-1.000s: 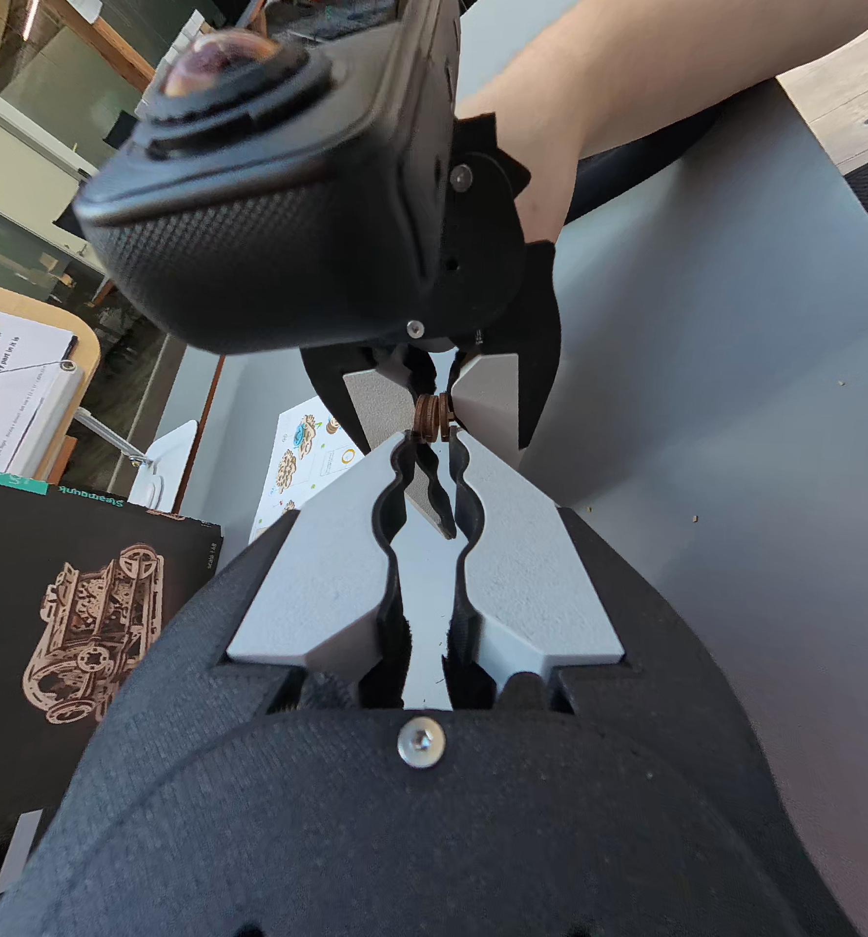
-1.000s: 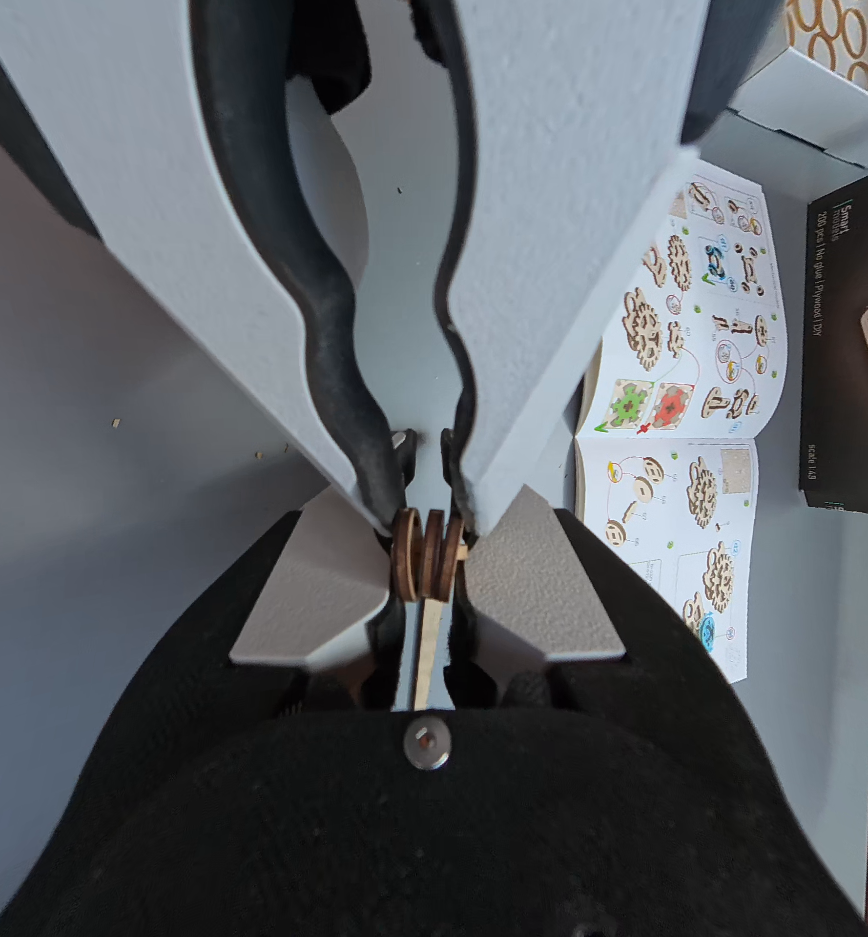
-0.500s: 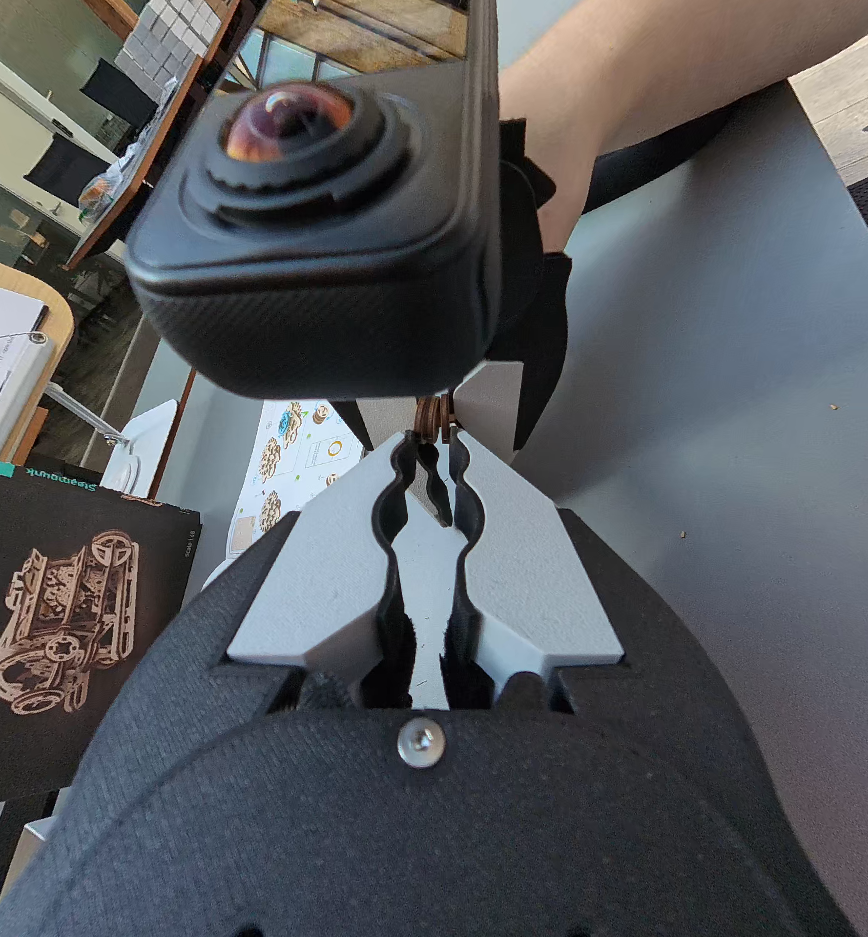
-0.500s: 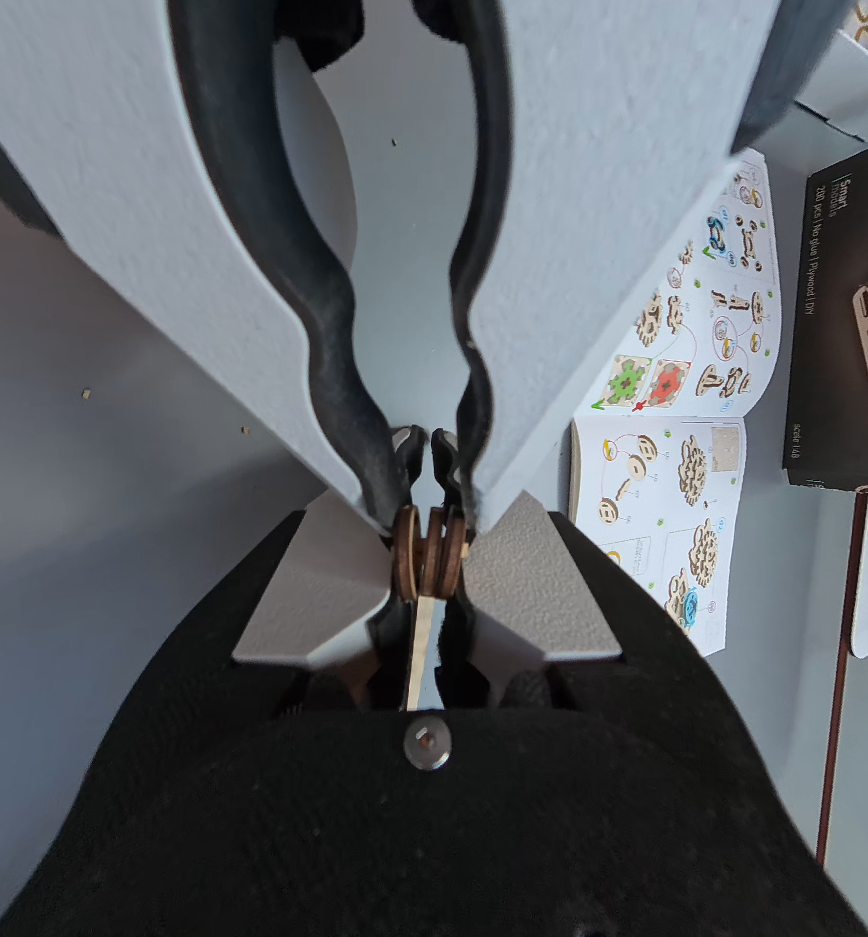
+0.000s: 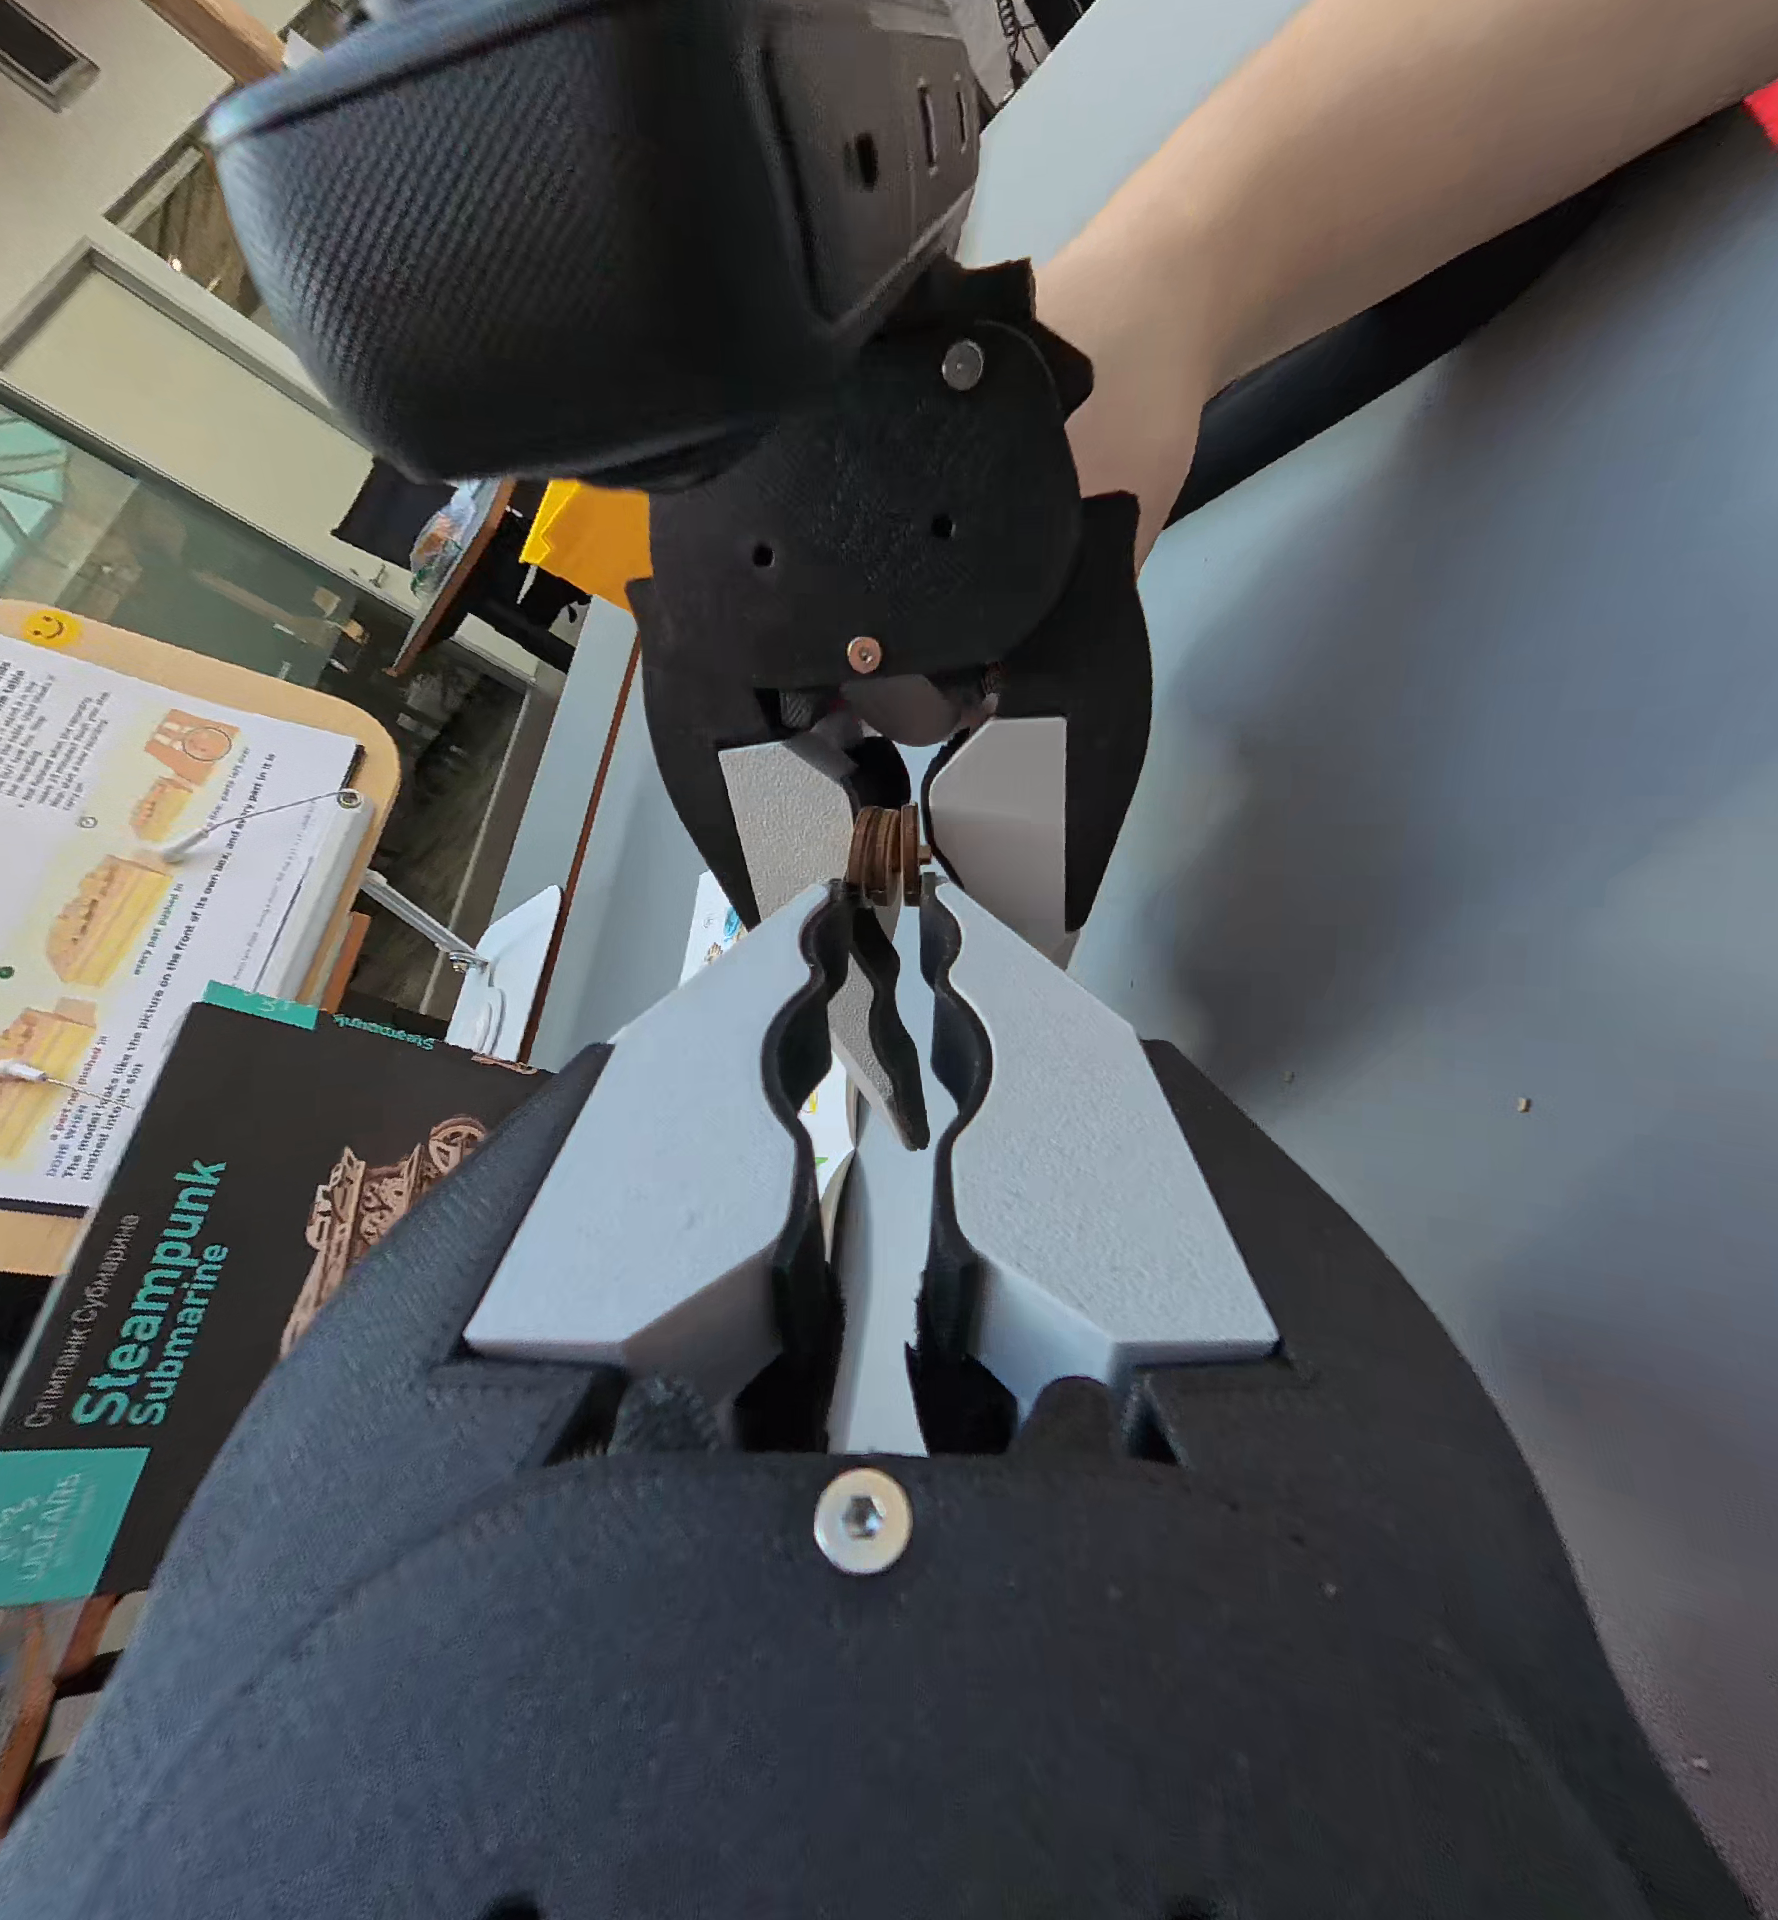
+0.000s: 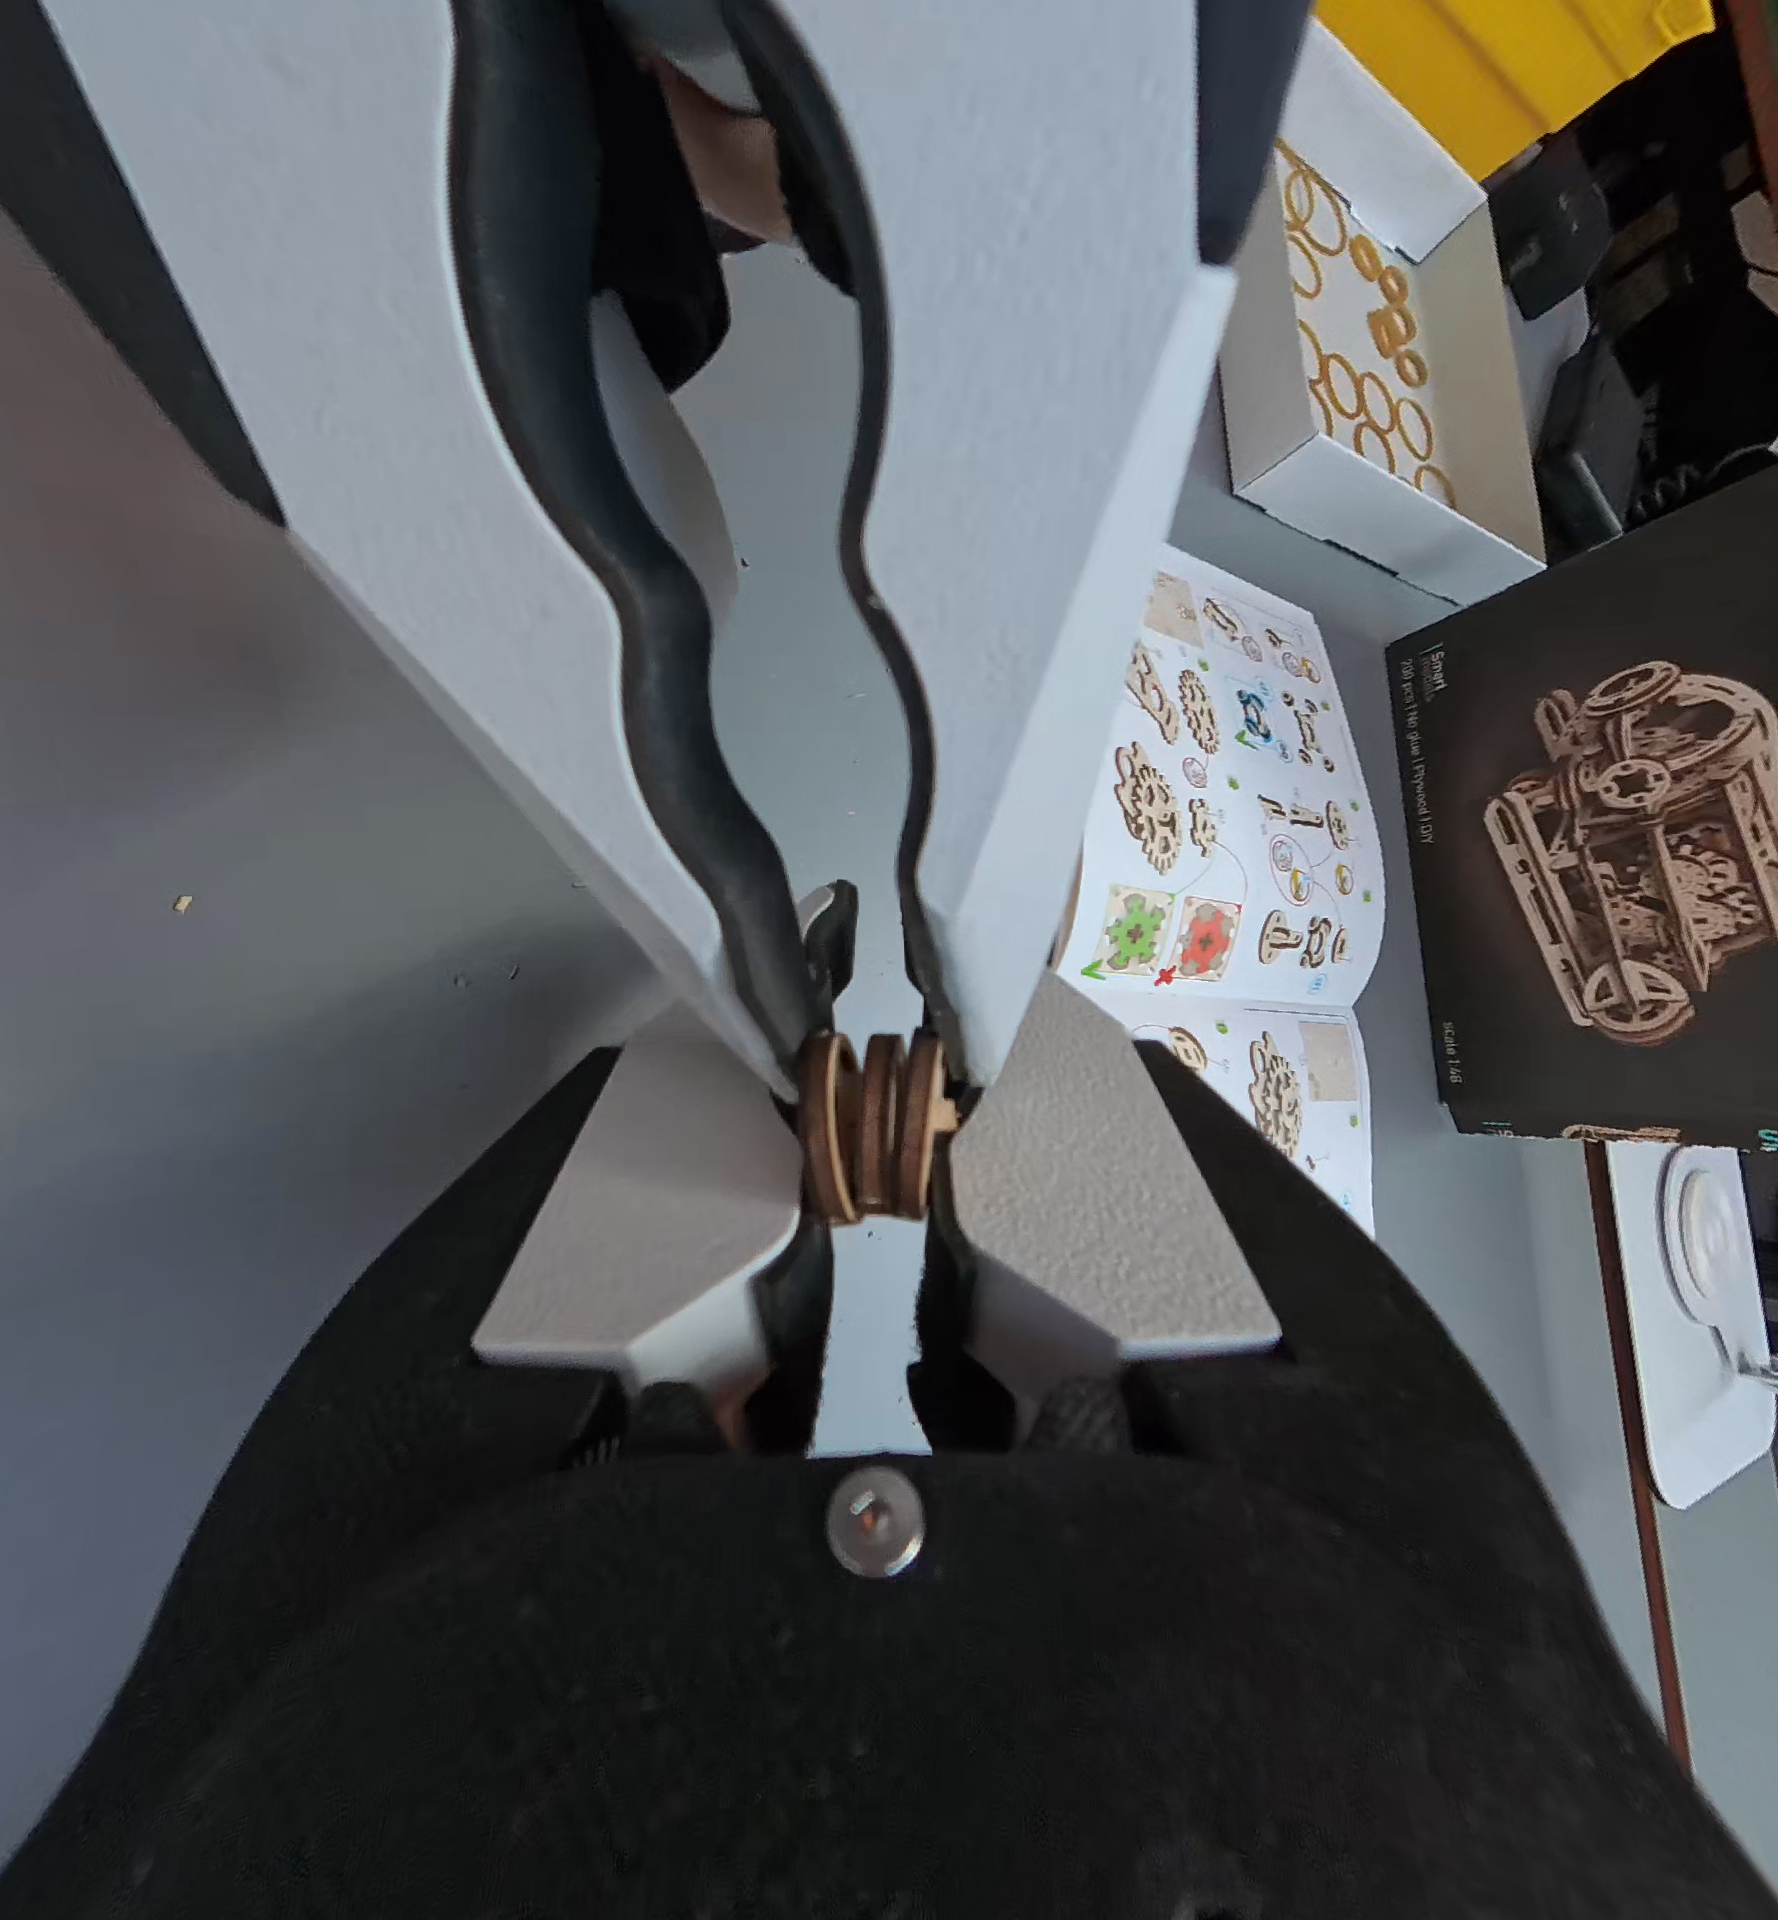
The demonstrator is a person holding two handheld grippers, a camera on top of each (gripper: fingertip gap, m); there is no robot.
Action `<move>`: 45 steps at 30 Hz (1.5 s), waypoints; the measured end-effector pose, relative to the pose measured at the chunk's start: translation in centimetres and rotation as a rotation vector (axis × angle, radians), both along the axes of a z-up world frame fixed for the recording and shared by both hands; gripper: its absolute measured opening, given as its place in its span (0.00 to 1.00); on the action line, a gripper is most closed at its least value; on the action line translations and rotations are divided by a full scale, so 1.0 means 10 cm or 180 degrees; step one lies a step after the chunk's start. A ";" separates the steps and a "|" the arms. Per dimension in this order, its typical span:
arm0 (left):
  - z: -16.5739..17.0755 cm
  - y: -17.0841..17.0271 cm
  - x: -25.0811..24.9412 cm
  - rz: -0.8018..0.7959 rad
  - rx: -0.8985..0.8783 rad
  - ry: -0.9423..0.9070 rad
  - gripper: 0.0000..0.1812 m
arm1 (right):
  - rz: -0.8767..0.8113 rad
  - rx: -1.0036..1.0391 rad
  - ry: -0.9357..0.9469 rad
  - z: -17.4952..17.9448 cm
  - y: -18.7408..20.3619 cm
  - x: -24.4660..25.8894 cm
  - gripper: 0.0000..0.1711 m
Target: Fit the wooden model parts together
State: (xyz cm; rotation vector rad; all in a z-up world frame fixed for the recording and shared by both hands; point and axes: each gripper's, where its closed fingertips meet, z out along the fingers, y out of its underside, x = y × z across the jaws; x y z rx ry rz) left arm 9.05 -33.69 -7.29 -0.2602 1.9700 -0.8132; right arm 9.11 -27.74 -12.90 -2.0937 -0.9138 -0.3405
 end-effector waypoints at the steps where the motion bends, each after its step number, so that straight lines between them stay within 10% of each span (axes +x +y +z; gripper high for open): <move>1: 0.00 0.01 0.00 0.0020 0.0103 -0.0076 0.06 | 0.0002 0.0010 0.0009 0.00 0.00 0.00 0.06; 16: -0.03 0.08 0.03 0.0146 0.0171 -0.0070 0.06 | 0.0084 -0.0027 -0.0156 -0.03 -0.06 0.08 0.20; 45: -0.11 0.09 0.07 0.0164 -0.0205 0.0262 0.07 | -0.0372 -0.0424 0.0133 -0.18 0.00 0.10 0.03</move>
